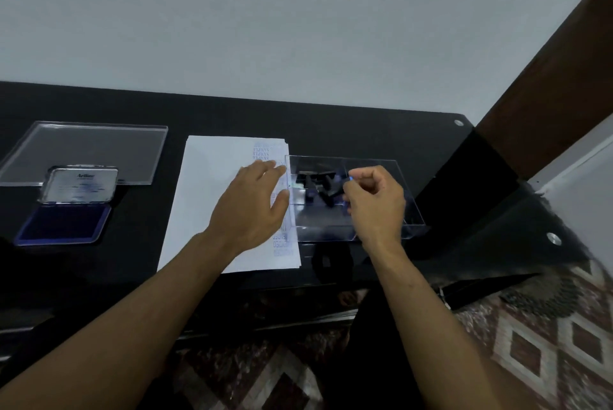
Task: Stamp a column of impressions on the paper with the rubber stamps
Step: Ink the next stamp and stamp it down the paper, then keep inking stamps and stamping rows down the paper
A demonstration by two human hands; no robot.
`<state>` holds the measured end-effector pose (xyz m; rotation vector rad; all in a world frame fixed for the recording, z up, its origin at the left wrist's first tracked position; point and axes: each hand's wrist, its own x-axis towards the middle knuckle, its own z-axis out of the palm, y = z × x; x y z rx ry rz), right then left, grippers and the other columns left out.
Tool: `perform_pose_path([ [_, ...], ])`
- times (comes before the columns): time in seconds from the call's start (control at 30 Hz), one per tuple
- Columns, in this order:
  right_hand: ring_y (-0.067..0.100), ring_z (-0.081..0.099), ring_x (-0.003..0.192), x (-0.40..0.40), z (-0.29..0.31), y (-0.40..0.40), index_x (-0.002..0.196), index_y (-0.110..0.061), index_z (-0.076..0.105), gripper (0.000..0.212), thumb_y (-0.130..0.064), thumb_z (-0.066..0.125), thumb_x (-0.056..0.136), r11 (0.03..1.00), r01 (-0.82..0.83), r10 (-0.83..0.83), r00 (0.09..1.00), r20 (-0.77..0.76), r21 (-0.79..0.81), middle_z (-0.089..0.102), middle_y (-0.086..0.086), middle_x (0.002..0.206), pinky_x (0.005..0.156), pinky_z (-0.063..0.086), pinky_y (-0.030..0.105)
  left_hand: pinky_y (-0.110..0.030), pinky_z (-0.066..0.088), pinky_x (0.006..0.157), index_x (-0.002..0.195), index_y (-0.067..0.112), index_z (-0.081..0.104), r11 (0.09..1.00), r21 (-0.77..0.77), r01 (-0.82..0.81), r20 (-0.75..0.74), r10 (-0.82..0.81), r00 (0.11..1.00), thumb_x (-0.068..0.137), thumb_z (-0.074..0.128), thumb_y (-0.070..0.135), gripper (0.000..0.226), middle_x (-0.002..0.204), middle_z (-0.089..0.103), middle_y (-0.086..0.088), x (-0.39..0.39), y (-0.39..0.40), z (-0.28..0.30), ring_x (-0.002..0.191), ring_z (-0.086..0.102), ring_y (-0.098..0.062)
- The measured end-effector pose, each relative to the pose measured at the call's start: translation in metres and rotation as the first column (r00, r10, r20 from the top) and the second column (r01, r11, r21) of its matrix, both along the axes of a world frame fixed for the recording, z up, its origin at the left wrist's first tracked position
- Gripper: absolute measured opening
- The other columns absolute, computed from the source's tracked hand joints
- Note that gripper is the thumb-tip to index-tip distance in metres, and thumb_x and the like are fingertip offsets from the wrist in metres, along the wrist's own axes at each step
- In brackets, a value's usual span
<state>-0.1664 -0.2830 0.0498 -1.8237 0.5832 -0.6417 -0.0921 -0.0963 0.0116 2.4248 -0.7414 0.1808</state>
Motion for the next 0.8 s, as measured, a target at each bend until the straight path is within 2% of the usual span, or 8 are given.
perform_pose_path([
  [0.07, 0.007, 0.065, 0.078, -0.008, -0.001, -0.007, 0.094, -0.023, 0.071, 0.021, -0.01, 0.067, 0.079, 0.983, -0.018, 0.011, 0.999, -0.041, -0.184, 0.069, -0.005, 0.086, 0.072, 0.052, 0.02, -0.035, 0.024, 0.116, 0.144, 0.014, 0.053, 0.999, -0.008, 0.048, 0.028, -0.047, 0.998, 0.099, 0.047, 0.04, 0.053, 0.151, 0.05, -0.008, -0.007, -0.012, 0.004, 0.144, 0.04, -0.029],
  [0.13, 0.006, 0.062, 0.078, -0.012, -0.004, -0.011, 0.101, -0.023, 0.074, 0.028, -0.009, 0.068, 0.078, 0.926, -0.069, 0.041, 0.996, -0.083, -0.372, 0.065, -0.007, 0.092, 0.077, 0.048, 0.015, -0.04, 0.028, 0.117, 0.144, 0.012, 0.053, 0.996, -0.004, 0.085, 0.031, -0.085, 0.996, 0.098, 0.044, 0.039, 0.054, 0.151, 0.05, -0.01, -0.011, -0.024, 0.006, 0.145, 0.038, -0.029],
  [0.23, 0.005, 0.055, 0.075, -0.015, -0.01, -0.017, 0.1, -0.017, 0.075, 0.026, -0.003, 0.068, 0.079, 0.832, -0.173, 0.098, 0.981, -0.166, -0.527, 0.061, -0.004, 0.093, 0.074, 0.037, 0.0, -0.043, 0.027, 0.12, 0.145, 0.012, 0.052, 0.992, 0.032, 0.125, 0.046, -0.126, 0.991, 0.1, 0.046, 0.036, 0.051, 0.152, 0.049, -0.009, -0.014, -0.036, 0.005, 0.147, 0.034, -0.028],
  [0.33, 0.012, 0.056, 0.083, -0.016, -0.014, -0.02, 0.1, -0.015, 0.073, 0.023, -0.003, 0.065, 0.081, 0.753, -0.276, 0.119, 0.95, -0.288, -0.598, 0.059, 0.0, 0.098, 0.072, 0.041, 0.012, -0.042, 0.024, 0.122, 0.146, 0.013, 0.05, 0.988, 0.073, 0.139, 0.053, -0.143, 0.988, 0.102, 0.05, 0.032, 0.048, 0.153, 0.047, -0.008, -0.014, -0.044, 0.001, 0.148, 0.031, -0.027],
  [0.43, 0.015, 0.058, 0.084, -0.015, -0.011, -0.019, 0.095, -0.016, 0.072, 0.021, -0.003, 0.064, 0.081, 0.735, -0.336, 0.12, 0.92, -0.374, -0.589, 0.056, 0.001, 0.1, 0.072, 0.052, 0.028, -0.04, 0.026, 0.121, 0.146, 0.014, 0.051, 0.986, 0.086, 0.146, 0.032, -0.149, 0.988, 0.102, 0.05, 0.032, 0.048, 0.153, 0.047, -0.006, -0.014, -0.046, -0.006, 0.148, 0.031, -0.026],
  [0.57, 0.011, 0.058, 0.082, -0.008, -0.001, -0.02, 0.084, -0.019, 0.069, 0.019, 0.0, 0.069, 0.081, 0.754, -0.421, 0.161, 0.863, -0.48, -0.504, 0.053, -0.004, 0.098, 0.068, 0.052, 0.021, -0.036, 0.027, 0.118, 0.144, 0.014, 0.053, 0.984, 0.089, 0.152, 0.025, -0.155, 0.988, 0.101, 0.043, 0.038, 0.05, 0.15, 0.05, -0.005, -0.013, -0.045, -0.015, 0.148, 0.03, -0.023],
  [0.7, 0.005, 0.061, 0.077, -0.004, 0.008, -0.022, 0.087, -0.012, 0.076, 0.008, -0.006, 0.076, 0.082, 0.771, -0.48, 0.212, 0.814, -0.541, -0.419, 0.065, -0.007, 0.082, 0.065, 0.044, 0.009, -0.029, 0.023, 0.113, 0.144, 0.014, 0.053, 0.988, 0.056, 0.145, 0.022, -0.146, 0.989, 0.1, 0.038, 0.041, 0.053, 0.148, 0.052, -0.004, -0.015, -0.046, -0.014, 0.149, 0.027, -0.02],
  [0.8, 0.004, 0.064, 0.078, -0.002, 0.009, -0.022, 0.087, -0.014, 0.077, 0.007, -0.012, 0.08, 0.081, 0.803, -0.475, 0.215, 0.794, -0.568, -0.36, 0.072, -0.004, 0.085, 0.075, 0.051, 0.016, -0.028, 0.023, 0.111, 0.143, 0.014, 0.054, 0.989, 0.041, 0.141, 0.024, -0.142, 0.99, 0.099, 0.037, 0.041, 0.054, 0.148, 0.053, -0.004, -0.017, -0.047, -0.014, 0.149, 0.027, -0.021],
])
